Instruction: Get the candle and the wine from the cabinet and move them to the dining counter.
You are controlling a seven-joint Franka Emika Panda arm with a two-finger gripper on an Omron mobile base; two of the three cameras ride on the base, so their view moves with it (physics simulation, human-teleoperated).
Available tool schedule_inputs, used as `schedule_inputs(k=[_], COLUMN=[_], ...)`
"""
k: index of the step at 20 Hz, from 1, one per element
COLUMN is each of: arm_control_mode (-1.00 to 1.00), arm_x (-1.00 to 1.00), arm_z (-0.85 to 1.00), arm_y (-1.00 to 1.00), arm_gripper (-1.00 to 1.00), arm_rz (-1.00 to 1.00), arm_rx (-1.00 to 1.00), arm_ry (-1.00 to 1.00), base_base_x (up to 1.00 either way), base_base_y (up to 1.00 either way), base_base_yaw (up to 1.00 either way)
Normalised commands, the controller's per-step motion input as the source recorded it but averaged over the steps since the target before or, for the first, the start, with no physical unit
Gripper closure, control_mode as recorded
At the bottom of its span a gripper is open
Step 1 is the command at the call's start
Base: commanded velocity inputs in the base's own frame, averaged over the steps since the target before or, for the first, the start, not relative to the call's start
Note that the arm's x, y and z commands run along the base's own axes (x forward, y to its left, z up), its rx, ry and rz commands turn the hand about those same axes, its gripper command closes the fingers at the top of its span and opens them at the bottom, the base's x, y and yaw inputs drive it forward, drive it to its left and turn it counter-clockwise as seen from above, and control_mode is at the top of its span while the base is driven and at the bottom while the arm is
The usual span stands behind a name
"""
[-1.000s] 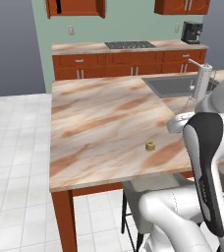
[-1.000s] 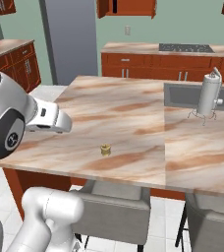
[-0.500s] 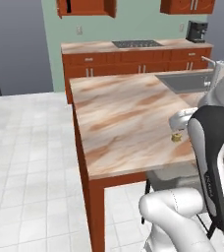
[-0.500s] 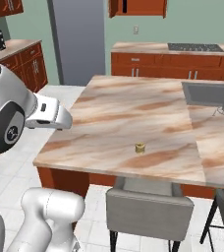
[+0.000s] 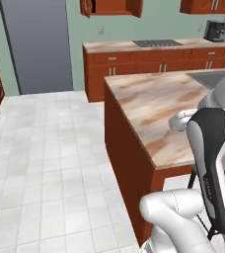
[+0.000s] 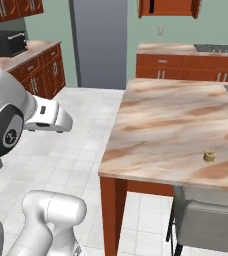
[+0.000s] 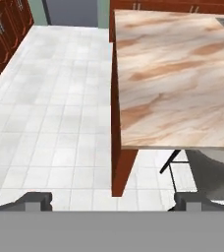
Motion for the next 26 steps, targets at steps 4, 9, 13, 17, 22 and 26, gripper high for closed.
schedule_inputs(k=[4, 9, 13, 17, 22, 26], arm_control_mode=[1.0, 1.0, 1.0, 1.0, 1.0, 1.0], arm_x=[0.0, 0.0, 0.0, 0.0, 0.0, 0.0], arm_z=[0.0, 0.0, 0.0, 0.0, 0.0, 0.0], arm_y=[0.0, 0.0, 0.0, 0.0, 0.0, 0.0], arm_gripper=[-1.0, -1.0, -1.0, -1.0, -1.0, -1.0], arm_rz=[0.0, 0.0, 0.0, 0.0, 0.0, 0.0], arm_rx=[0.0, 0.0, 0.0, 0.0, 0.0, 0.0], arm_ry=[0.0, 0.0, 0.0, 0.0, 0.0, 0.0], base_base_x=[0.12, 0.77, 1.0, 1.0, 1.0, 1.0], base_base_y=[1.0, 1.0, 1.0, 1.0, 0.99, 0.73], base_base_yaw=[0.0, -0.05, -0.17, -0.23, -0.31, -0.44])
